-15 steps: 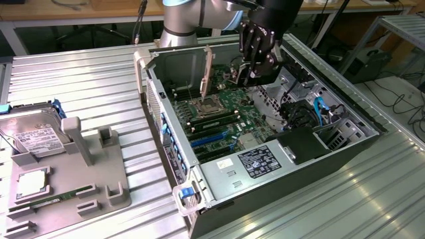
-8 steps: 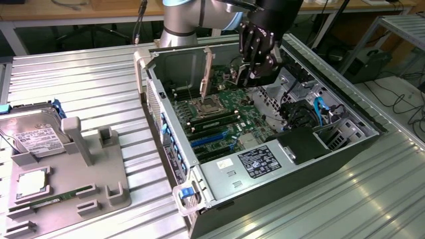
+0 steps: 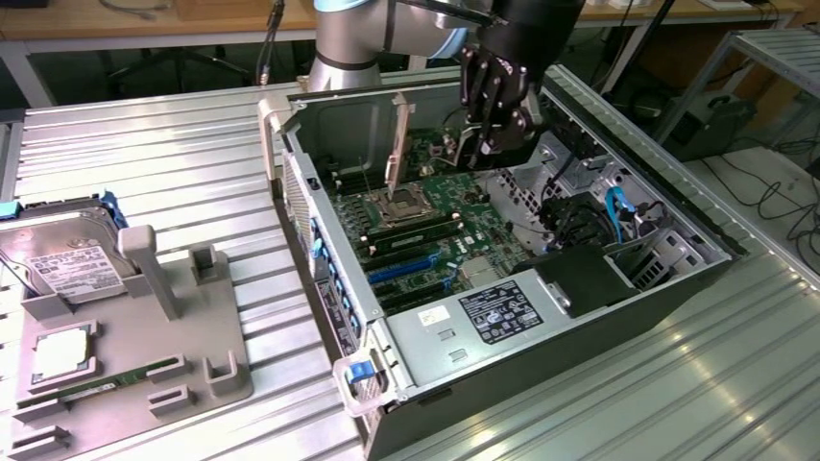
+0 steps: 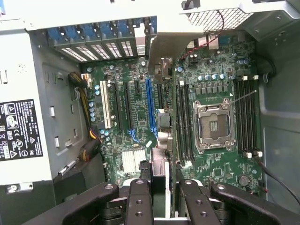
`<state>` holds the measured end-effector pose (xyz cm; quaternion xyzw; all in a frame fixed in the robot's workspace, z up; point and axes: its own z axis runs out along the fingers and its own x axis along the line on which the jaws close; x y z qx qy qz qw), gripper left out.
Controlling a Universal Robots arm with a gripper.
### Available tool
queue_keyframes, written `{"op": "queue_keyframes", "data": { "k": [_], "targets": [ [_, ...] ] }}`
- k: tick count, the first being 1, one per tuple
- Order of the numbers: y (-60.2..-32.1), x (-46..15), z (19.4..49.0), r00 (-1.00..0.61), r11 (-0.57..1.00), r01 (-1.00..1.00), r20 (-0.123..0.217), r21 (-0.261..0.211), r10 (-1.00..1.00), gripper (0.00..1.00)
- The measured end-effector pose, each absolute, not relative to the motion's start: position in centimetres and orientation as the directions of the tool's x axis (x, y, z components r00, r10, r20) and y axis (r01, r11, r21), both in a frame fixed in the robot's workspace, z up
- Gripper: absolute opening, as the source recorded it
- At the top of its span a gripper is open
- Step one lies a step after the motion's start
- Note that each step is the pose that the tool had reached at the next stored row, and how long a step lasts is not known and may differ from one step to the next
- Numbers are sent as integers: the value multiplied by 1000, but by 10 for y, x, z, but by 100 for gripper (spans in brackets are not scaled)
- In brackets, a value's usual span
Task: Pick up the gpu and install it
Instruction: 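Insert the gpu into the slot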
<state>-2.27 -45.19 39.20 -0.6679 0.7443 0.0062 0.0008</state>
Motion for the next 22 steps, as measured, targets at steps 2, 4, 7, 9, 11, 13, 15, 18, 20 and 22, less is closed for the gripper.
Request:
{"op": "queue_keyframes", "data": {
  "k": [2, 4, 7, 9, 11, 13, 15, 18, 20, 22],
  "targets": [
    [-452, -23, 391, -108, 108, -994, -9, 8, -994, 28],
    [-452, -23, 389, -108, 108, -994, -9, 9, -994, 28],
    [-452, -23, 387, -108, 108, -994, -9, 11, -994, 28],
    [-452, -23, 386, -108, 108, -994, -9, 12, -994, 28],
    [-452, -23, 386, -108, 108, -994, -7, 11, -994, 28],
    [-452, -23, 386, -108, 108, -994, -7, 11, -994, 28],
    [-452, -23, 386, -108, 108, -994, -7, 11, -994, 28],
    [-452, -23, 386, -108, 108, -994, -7, 12, -994, 28],
    [-452, -23, 384, -108, 108, -994, -7, 14, -994, 28],
    [-452, -23, 378, -79, 79, -997, -7, 14, -997, 28]
  ]
}}
